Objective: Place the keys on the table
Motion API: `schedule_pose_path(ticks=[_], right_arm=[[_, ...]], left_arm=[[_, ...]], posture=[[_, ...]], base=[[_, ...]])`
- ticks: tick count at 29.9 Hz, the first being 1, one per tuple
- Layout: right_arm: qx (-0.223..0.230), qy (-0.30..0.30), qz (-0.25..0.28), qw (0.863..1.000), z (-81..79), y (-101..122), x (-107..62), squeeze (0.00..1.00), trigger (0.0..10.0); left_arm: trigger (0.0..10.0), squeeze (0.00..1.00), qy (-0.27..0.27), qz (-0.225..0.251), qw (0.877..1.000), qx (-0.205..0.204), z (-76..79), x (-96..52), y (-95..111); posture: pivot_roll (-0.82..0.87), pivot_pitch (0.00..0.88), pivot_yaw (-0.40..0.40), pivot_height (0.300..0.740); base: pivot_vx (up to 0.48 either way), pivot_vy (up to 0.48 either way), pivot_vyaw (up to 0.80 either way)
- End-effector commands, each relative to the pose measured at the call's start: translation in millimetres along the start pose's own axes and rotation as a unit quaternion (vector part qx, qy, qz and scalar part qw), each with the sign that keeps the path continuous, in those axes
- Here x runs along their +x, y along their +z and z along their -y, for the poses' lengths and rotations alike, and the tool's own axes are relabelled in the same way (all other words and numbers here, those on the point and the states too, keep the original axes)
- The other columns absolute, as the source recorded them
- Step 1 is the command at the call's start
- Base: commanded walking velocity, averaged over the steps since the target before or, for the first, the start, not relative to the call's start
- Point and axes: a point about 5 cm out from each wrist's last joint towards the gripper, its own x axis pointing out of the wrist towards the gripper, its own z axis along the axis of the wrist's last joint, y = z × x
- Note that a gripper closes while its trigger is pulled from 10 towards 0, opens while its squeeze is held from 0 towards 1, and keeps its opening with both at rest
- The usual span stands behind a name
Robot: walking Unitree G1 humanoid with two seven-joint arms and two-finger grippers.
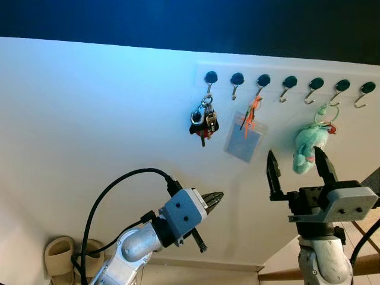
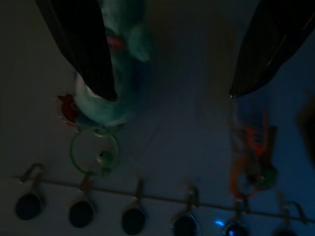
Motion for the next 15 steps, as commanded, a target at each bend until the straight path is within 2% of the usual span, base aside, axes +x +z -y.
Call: schedule_pose_path(ticks=[1, 2, 3, 5, 6, 7, 8, 9, 10, 11, 12, 15], right_arm=[[-0.005, -0.005, -0.01, 1.0, 2.2, -1, -4.0, 0.0, 10.0], [-0.005, -0.005, -0.01, 1.0, 2.2, -1, -4.0, 0.0, 10.0], [-0.001, 0.018, -0.039, 0.999, -1.5, -13, -14.1, 0.0, 10.0], [0.018, 0.058, -0.094, 0.994, -8.4, -31, -32.0, 0.0, 10.0], [0.018, 0.058, -0.094, 0.994, -8.4, -31, -32.0, 0.0, 10.0], [0.034, 0.078, -0.14, 0.986, -12.3, -43, -44.5, 0.0, 10.0], [0.034, 0.078, -0.14, 0.986, -12.3, -43, -44.5, 0.0, 10.0], [0.051, 0.082, -0.213, 0.972, -13.7, -64, -63.0, 0.0, 10.0], [0.051, 0.082, -0.213, 0.972, -13.7, -64, -63.0, 0.0, 10.0], [0.063, 0.069, -0.305, 0.948, -12.6, -91, -84.4, 0.0, 10.0], [0.076, 0.049, -0.394, 0.914, -9.9, -119, -106.9, 0.0, 10.0], [0.076, 0.049, -0.394, 0.914, -9.9, -119, -106.9, 0.0, 10.0]], left_arm=[[10.0, 0.0, -0.002, -0.006, 1.0, -0.01, 2.3, -2.4, -4], [10.0, 0.0, -0.002, -0.006, 1.0, -0.01, 2.3, -2.4, -4], [10.0, 0.0, 0.024, -0.007, 0.999, -0.035, 0.0, -5.6, -9], [10.0, 0.0, 0.066, -0.019, 0.996, -0.061, -5.3, -11.3, -17], [10.0, 0.0, 0.066, -0.019, 0.996, -0.061, -5.3, -11.3, -17], [10.0, 0.0, 0.081, -0.033, 0.994, -0.071, -7.0, -15.0, -24], [10.0, 0.0, 0.081, -0.033, 0.994, -0.071, -7.0, -15.0, -24], [10.0, 0.0, 0.108, -0.067, 0.988, -0.093, -9.0, -22.9, -39], [10.0, 0.0, 0.108, -0.067, 0.988, -0.093, -9.0, -22.9, -39], [10.0, 0.0, 0.132, -0.099, 0.98, -0.115, -9.4, -31.5, -55], [10.0, 0.0, 0.176, -0.153, 0.96, -0.154, -8.1, -49.6, -85], [10.0, 0.0, 0.176, -0.153, 0.96, -0.154, -8.1, -49.6, -85]], posture=[[0.0, 0.089, -0.052, 0.74], [0.0, 0.089, -0.052, 0.74], [0.0, 0.086, -0.053, 0.74], [0.0, 0.086, -0.055, 0.74], [0.0, 0.086, -0.055, 0.74], [0.0, 0.085, -0.057, 0.74], [0.0, 0.085, -0.057, 0.74], [0.0, 0.084, -0.058, 0.74], [0.0, 0.084, -0.058, 0.74], [0.0, 0.082, -0.059, 0.74], [0.0, 0.08, -0.06, 0.74], [0.0, 0.08, -0.06, 0.74]], base=[[0.0, 0.0, 0.0], [0.0, 0.0, 0.0], [0.0, 0.0, 0.0], [0.0, 0.0, 0.0], [0.0, 0.0, 0.0], [0.0, 0.0, 0.0], [0.0, 0.0, 0.0], [0.0, 0.0, 0.0], [0.0, 0.0, 0.0], [0.0, 0.0, 0.0], [0.0, 0.0, 0.0], [0.0, 0.0, 0.0]])
